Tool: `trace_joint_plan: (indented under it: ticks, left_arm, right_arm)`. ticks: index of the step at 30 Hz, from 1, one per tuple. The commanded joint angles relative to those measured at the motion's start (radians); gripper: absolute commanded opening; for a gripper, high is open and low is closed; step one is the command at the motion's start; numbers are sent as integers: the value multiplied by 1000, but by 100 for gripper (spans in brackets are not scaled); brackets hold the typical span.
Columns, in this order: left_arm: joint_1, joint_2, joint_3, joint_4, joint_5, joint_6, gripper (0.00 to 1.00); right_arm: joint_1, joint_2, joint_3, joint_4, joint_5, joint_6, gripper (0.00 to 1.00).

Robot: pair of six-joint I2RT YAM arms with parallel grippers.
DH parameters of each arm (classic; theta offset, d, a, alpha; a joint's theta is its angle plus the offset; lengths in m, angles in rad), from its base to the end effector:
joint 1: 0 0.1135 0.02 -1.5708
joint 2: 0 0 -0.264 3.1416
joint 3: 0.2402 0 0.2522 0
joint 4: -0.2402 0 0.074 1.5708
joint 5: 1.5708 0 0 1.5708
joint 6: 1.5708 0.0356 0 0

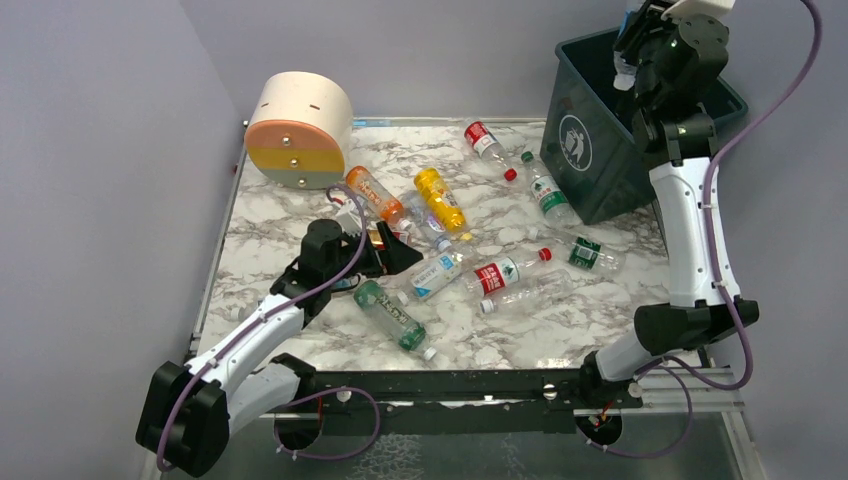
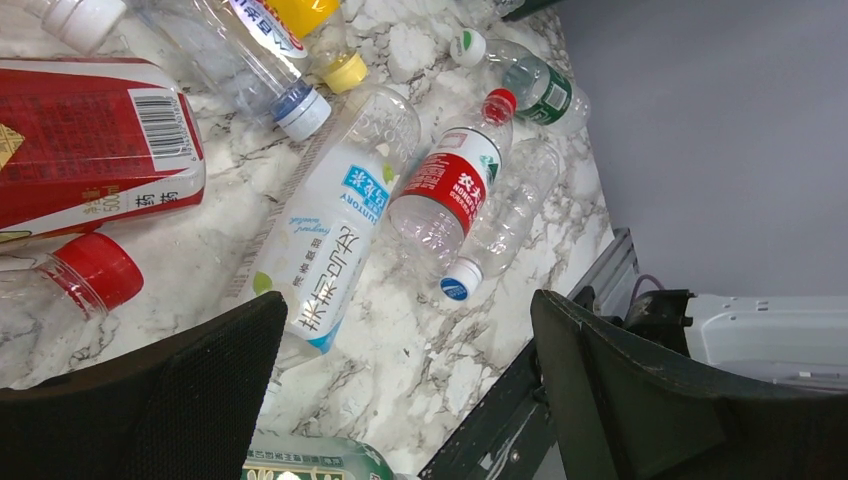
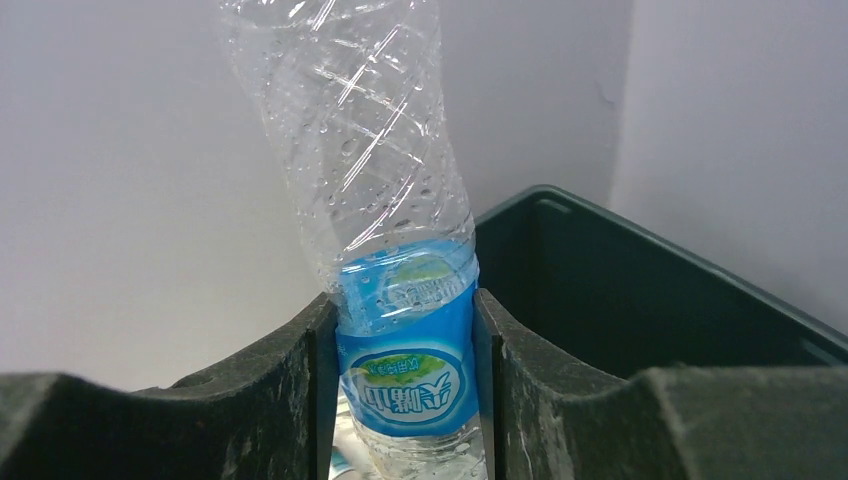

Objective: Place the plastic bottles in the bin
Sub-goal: Place the plastic bottle in the trash bin.

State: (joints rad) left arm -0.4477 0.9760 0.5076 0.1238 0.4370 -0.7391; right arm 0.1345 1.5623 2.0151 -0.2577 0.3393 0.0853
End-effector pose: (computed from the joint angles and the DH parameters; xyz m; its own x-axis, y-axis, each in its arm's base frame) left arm 0.1898 -0.1078 0.2392 -0.7312 -0.3259 -0.5993 0.3501 0.5747 -0.7397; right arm 0.3160 0.0308 0.5595 0.2082 0.1092 -0.9720 0.1800 0.9725 0.1479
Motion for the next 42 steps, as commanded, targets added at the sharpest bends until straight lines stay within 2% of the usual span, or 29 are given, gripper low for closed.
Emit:
trace_joint_plan:
  ticks: [1, 7, 20, 23, 28, 42]
  left_arm:
    - [-17, 17, 35, -16, -26, 10, 99]
    - [-32, 0, 30, -27, -46, 8, 99]
    - [-43, 3, 26, -32, -63, 14, 99]
    - [-45, 3, 23, -32, -65, 14, 99]
    - [-46, 0, 28, -39, -61, 18, 99]
    - [-51, -19, 16, -40, -79, 12, 99]
  right_arm:
    - [-27, -24, -53, 54, 130, -20, 47]
    - [-52, -3, -103, 67, 204, -21, 48]
    - [-104, 57, -142, 5, 181, 41, 48]
    - [-105, 57, -158, -7, 176, 54, 52]
    - [-105, 52, -178, -19, 169, 72, 67]
    - [-107, 0, -252, -28, 100, 113, 68]
